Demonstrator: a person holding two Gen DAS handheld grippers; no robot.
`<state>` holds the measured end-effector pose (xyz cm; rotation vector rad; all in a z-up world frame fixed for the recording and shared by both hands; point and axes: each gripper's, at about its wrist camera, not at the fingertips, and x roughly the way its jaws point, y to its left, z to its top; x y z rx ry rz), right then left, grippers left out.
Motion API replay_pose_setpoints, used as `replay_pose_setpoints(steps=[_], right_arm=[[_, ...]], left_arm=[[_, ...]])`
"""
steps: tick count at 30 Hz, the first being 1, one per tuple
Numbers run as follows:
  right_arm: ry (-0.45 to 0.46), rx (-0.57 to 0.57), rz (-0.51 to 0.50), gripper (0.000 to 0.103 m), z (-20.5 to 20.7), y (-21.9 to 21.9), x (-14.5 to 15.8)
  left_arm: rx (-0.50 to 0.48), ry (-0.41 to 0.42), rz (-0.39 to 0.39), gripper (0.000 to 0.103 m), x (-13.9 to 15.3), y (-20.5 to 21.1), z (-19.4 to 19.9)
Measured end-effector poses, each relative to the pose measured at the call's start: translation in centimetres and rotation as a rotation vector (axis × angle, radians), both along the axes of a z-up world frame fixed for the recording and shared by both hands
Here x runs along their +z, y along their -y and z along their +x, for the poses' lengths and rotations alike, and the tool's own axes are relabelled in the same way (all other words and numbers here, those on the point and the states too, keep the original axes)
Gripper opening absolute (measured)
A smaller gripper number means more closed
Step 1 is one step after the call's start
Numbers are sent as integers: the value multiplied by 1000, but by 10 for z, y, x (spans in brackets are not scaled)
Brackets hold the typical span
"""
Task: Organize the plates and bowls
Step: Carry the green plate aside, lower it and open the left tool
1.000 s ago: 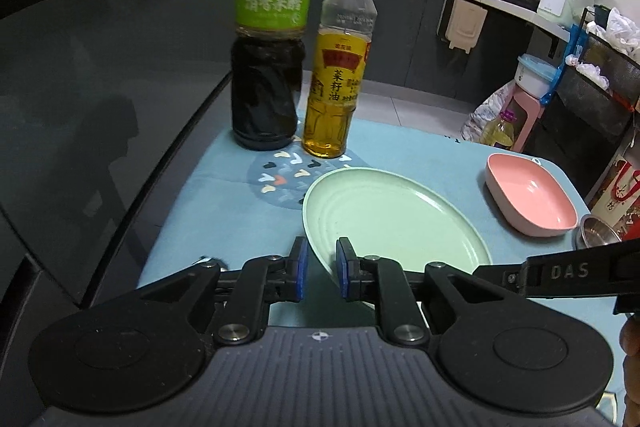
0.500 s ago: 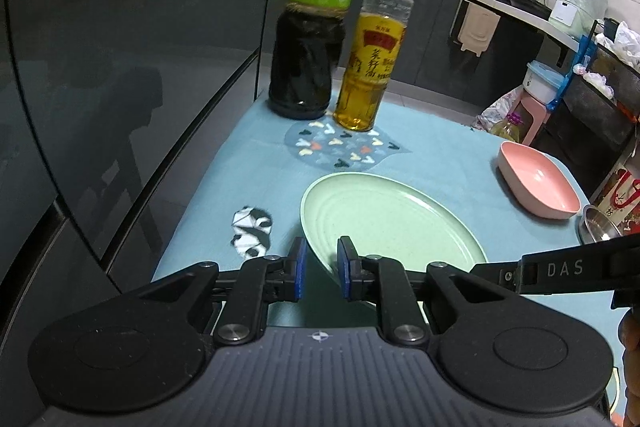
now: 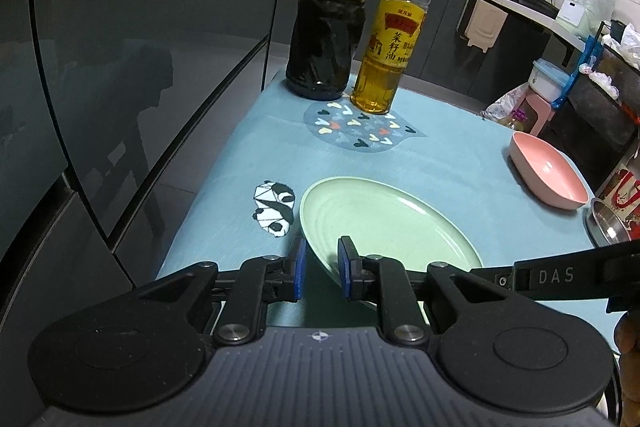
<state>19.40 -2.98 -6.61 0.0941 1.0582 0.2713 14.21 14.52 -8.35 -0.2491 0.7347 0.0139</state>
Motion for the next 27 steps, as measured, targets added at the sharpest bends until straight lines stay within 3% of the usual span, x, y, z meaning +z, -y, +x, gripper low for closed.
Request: replay_pose_setpoints(steps=[12, 27], right_arm=[[0, 3, -8, 11, -2, -4, -5], [39, -40, 22, 11, -10, 26, 9]], left_arm=[[-15, -110, -70, 20, -16, -9, 4], [0, -43, -51, 23, 14, 3, -10]])
